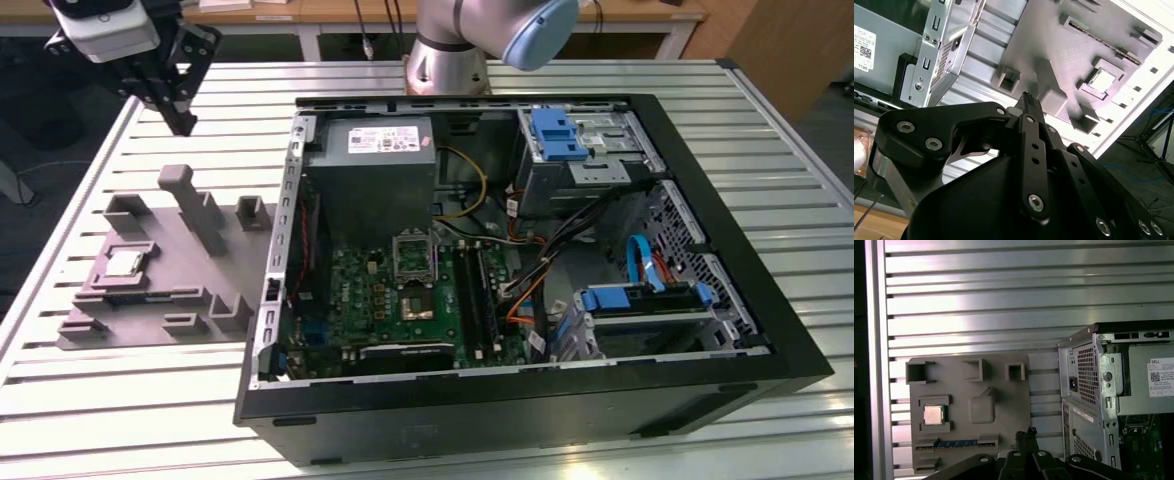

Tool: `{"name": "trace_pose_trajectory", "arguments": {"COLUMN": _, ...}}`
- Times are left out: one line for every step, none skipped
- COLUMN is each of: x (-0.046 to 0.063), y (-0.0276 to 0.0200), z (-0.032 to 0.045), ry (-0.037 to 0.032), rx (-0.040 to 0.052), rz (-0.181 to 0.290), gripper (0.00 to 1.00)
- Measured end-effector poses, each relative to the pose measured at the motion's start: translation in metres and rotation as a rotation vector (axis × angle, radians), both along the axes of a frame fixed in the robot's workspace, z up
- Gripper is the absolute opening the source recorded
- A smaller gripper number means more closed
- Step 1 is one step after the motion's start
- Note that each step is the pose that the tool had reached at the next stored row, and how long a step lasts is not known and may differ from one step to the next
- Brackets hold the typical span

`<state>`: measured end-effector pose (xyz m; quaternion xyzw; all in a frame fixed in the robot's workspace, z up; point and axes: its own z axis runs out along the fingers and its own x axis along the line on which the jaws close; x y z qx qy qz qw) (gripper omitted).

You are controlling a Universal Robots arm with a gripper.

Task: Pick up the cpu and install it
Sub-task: 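Reach for the cpu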

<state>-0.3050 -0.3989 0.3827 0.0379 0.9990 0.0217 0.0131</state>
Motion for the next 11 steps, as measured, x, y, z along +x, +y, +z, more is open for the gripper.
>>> {"name": "trace_pose_trajectory", "arguments": {"x": -0.0004, "y": 0.0, "z": 0.0, "ry": 0.0, "rx": 0.0, "rz": 0.0, "gripper": 0.11}}
{"name": "trace_pose_trajectory", "arguments": {"x": -0.0006, "y": 0.0, "z": 0.0, "ry": 0.0, "rx": 0.0, "rz": 0.0, "gripper": 0.11}}
{"name": "trace_pose_trajectory", "arguments": {"x": -0.0009, "y": 0.0, "z": 0.0, "ry": 0.0, "rx": 0.0, "rz": 0.0, "gripper": 0.11}}
{"name": "trace_pose_trajectory", "arguments": {"x": -0.0012, "y": 0.0, "z": -0.0001, "ry": 0.0, "rx": 0.0, "rz": 0.0, "gripper": 0.11}}
{"name": "trace_pose_trajectory", "arguments": {"x": -0.0015, "y": 0.0, "z": -0.0001, "ry": -0.0001, "rx": 0.0, "rz": 0.0, "gripper": 0.11}}
{"name": "trace_pose_trajectory", "arguments": {"x": -0.0018, "y": 0.0, "z": -0.0001, "ry": 0.0, "rx": 0.0, "rz": 0.0, "gripper": 0.11}}
{"name": "trace_pose_trajectory", "arguments": {"x": -0.0021, "y": 0.0, "z": -0.0001, "ry": 0.0, "rx": 0.0, "rz": 0.0, "gripper": 0.11}}
{"name": "trace_pose_trajectory", "arguments": {"x": -0.0024, "y": 0.0, "z": -0.0001, "ry": 0.0, "rx": 0.0, "rz": 0.0, "gripper": 0.11}}
{"name": "trace_pose_trajectory", "arguments": {"x": -0.0027, "y": 0.0, "z": -0.0002, "ry": -0.0001, "rx": 0.0, "rz": 0.0, "gripper": 0.11}}
{"name": "trace_pose_trajectory", "arguments": {"x": -0.003, "y": 0.0, "z": -0.0002, "ry": -0.0001, "rx": 0.0001, "rz": 0.0, "gripper": 0.11}}
{"name": "trace_pose_trajectory", "arguments": {"x": -0.0033, "y": 0.0, "z": -0.0002, "ry": 0.0, "rx": 0.0, "rz": 0.0, "gripper": 0.11}}
